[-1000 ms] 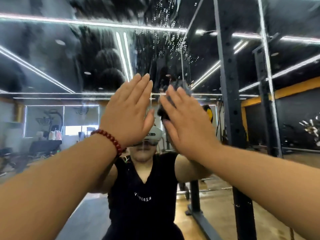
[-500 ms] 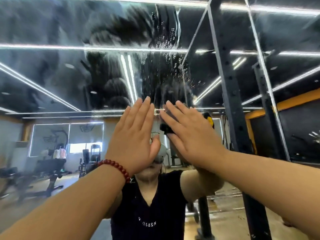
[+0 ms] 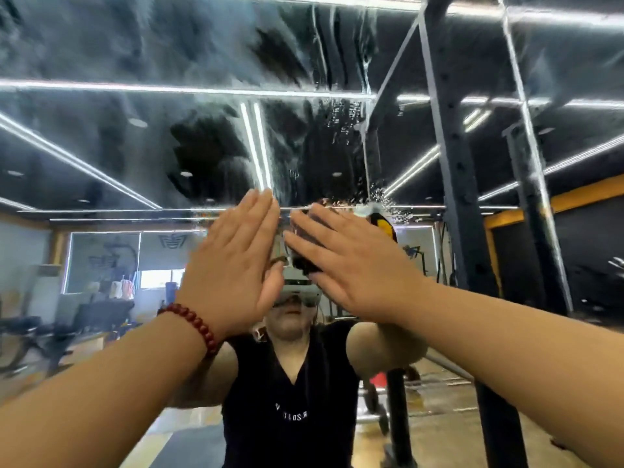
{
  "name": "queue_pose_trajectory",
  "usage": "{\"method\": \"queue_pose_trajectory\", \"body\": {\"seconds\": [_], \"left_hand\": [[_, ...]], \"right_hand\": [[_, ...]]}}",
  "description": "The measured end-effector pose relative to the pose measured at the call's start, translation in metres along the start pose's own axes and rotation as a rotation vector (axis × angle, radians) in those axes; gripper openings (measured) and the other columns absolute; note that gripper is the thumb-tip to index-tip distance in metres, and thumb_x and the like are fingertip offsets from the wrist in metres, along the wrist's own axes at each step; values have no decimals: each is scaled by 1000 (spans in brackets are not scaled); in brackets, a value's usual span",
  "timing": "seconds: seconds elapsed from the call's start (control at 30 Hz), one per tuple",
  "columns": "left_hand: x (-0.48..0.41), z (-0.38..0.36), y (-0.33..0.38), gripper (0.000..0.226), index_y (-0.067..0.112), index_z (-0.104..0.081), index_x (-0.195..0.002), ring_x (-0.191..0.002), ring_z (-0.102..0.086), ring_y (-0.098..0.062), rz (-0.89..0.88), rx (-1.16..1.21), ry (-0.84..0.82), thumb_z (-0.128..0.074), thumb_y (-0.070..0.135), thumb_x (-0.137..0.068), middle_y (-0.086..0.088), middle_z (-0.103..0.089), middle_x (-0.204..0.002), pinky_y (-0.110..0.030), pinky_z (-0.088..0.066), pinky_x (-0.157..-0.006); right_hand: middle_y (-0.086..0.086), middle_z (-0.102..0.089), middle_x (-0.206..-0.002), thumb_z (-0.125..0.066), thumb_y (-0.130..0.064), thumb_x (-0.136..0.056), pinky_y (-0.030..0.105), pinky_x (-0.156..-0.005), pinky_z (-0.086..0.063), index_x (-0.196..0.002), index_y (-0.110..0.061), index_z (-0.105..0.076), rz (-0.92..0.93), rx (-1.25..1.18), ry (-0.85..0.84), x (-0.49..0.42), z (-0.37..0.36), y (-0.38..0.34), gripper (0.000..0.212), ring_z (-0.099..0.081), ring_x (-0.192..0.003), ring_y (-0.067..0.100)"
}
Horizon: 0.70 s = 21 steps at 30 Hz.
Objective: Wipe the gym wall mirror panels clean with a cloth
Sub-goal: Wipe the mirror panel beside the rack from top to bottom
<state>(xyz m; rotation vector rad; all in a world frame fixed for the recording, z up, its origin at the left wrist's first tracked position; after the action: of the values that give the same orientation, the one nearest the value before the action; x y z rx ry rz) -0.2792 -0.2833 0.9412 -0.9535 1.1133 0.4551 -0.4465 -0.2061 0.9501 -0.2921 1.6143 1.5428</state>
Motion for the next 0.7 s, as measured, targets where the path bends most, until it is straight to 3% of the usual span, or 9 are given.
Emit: {"method": "queue_pose_trajectory", "body": {"seconds": [0.07,0.17,0.23,0.33,0.4,0.6,0.7], "left_hand": [[-4,-2,-1,72,-1,-31,-151,-149,-21,-27,-15,0,-18,-36,39,-91,-16,-24,-160,-46,-17,-118],[-5,-3,-2,70,0,-30,-152,-150,-18,-25,0,-12,-36,-36,38,-93,-15,-22,-161,-43,-14,-120],[-6,-2,-4,69,-1,-32,-151,-149,-20,-26,5,2,-61,-37,37,-93,-16,-25,-160,-45,-17,-120],[-13,4,-13,65,-1,-39,-147,-143,-35,-29,5,70,-97,-39,33,-91,-16,-36,-155,-49,-30,-114],[-23,10,-21,63,-1,-42,-146,-139,-38,-30,-26,56,-91,-41,31,-92,-16,-41,-152,-47,-29,-115],[-48,17,-34,66,-3,-32,-150,-148,-24,-30,-123,61,-154,-47,30,-94,-16,-26,-160,-48,-26,-119],[-55,20,-39,63,-4,-30,-150,-149,-22,-32,-127,118,-156,-46,23,-95,-19,-25,-159,-48,-21,-121]], "right_hand": [[8,-30,-160,-39,-39,-97,44,-120,-20,-151,-19,-37,1,-24,18,2,0,22,58,-27,-148,27],[9,-32,-159,-38,-33,-95,52,-117,-27,-151,-15,-40,-340,-129,120,4,5,32,58,-26,-148,28],[9,-32,-159,-38,-34,-95,51,-118,-25,-151,-14,-38,-465,-156,111,-9,4,6,59,-25,-148,29],[6,-31,-160,-38,-35,-97,43,-121,-18,-152,-16,-36,-362,-199,44,-29,3,-27,58,-24,-148,25],[5,-27,-161,-39,-35,-98,41,-122,-17,-153,-17,-33,-321,-185,-10,-25,5,-16,58,-22,-150,23],[4,-12,-164,-44,-22,-94,39,-124,-1,-155,-16,-15,-792,-241,-65,0,20,8,68,-1,-153,22],[5,-16,-163,-42,-28,-96,43,-124,-7,-155,-17,-19,-647,-290,-47,-54,19,-11,65,-9,-153,25]]}}
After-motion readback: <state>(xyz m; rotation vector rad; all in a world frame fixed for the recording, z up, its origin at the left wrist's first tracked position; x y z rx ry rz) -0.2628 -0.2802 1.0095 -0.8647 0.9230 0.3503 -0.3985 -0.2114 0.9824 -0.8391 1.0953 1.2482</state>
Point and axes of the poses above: each hand's wrist, its own x-axis away from the middle knuckle, its own z-axis out of the back of the hand, y = z × x, the point moved 3 cm from there along -x, towards the middle knuckle
